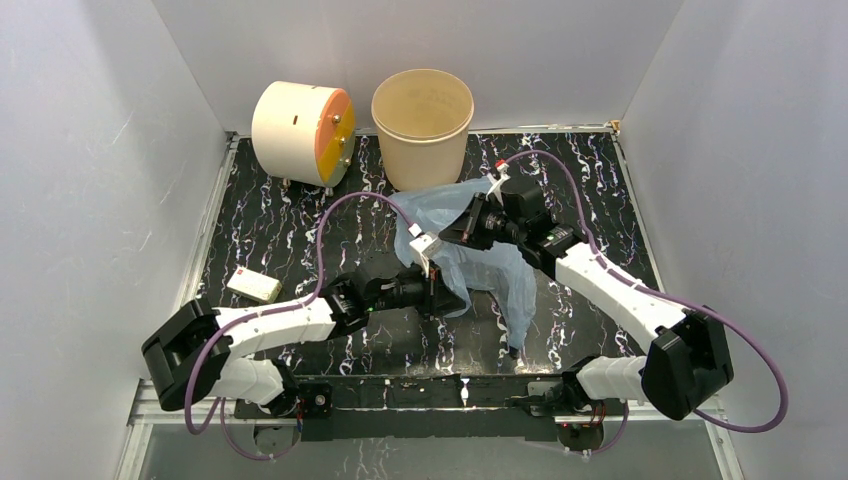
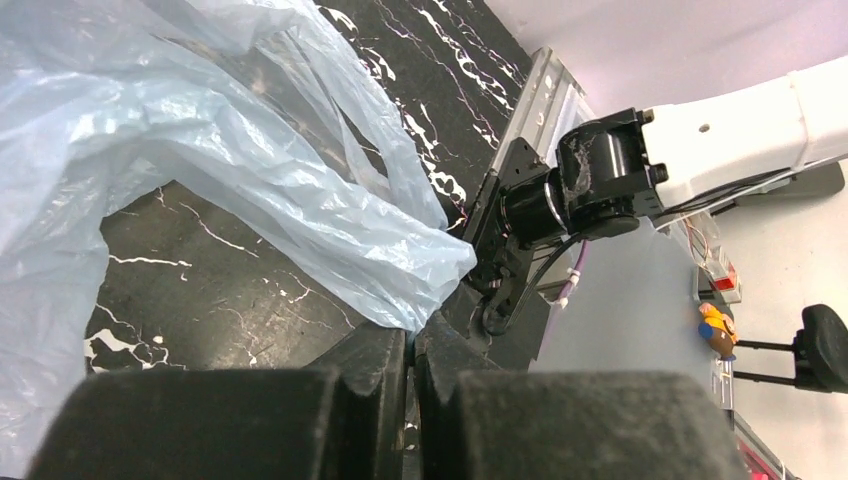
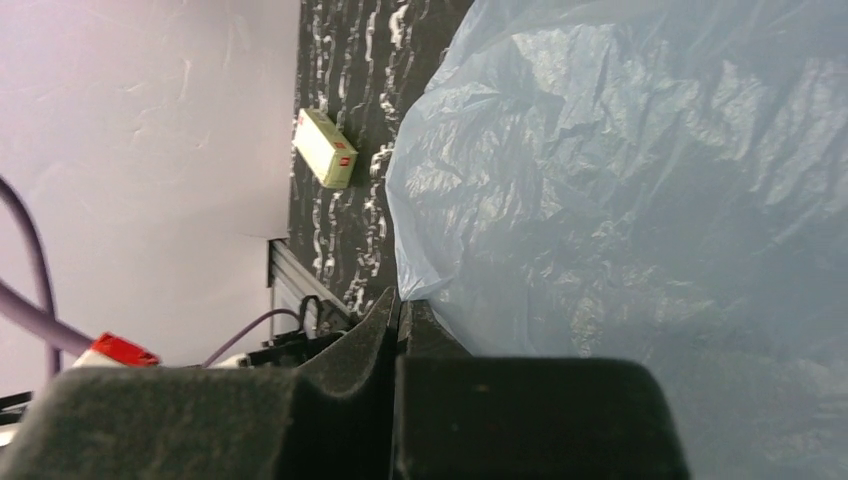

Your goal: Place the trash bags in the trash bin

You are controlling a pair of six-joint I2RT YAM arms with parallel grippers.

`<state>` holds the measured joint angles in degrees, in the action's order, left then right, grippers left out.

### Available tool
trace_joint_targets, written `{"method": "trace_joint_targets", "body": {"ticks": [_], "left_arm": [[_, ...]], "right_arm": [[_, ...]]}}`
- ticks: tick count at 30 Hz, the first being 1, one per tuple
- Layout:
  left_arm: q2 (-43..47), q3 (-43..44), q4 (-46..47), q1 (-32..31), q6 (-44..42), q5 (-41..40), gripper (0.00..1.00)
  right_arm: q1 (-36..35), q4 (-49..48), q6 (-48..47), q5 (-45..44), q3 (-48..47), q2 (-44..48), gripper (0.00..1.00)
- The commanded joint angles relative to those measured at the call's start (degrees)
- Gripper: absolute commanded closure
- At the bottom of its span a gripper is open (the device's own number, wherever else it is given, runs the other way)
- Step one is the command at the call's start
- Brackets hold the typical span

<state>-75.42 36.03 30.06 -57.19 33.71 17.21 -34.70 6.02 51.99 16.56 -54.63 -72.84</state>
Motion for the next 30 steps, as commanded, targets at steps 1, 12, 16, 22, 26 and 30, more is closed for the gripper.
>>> {"method": "trace_joint_targets", "body": {"ticks": [1,12,16,22,26,30], "left_arm": [[3.7,-0.7,1.7,-0.1,-0.5,1.7,1.00],[10.2,-2.2,-6.8,0.0,-2.4,-2.4,1.00],[10.2,-2.1,-6.0,0.0,-2.0,-2.3,1.00],[9.9,-1.9,-5.6,-0.1,-2.1,-2.5,1.00],[9.8,-1.8,-6.7,0.0,-1.8,-3.0,1.00],[11.5,-2.7,-7.5,0.0,-1.7,-6.5,1.00]], "right_arm": [[2.7,3.1,-5.5,0.8,-2.6,1.8,0.87],[6.7,4.0,-6.0,17.3,5.6,12.7,0.36],[6.7,-6.3,4.3,23.7,12.0,13.6,0.32],[6.5,-12.1,7.7,29.0,12.4,7.6,0.37],[6.4,-14.0,9.2,31.5,10.3,3.5,0.59],[6.4,-14.6,9.4,31.8,9.5,1.5,0.76]]}}
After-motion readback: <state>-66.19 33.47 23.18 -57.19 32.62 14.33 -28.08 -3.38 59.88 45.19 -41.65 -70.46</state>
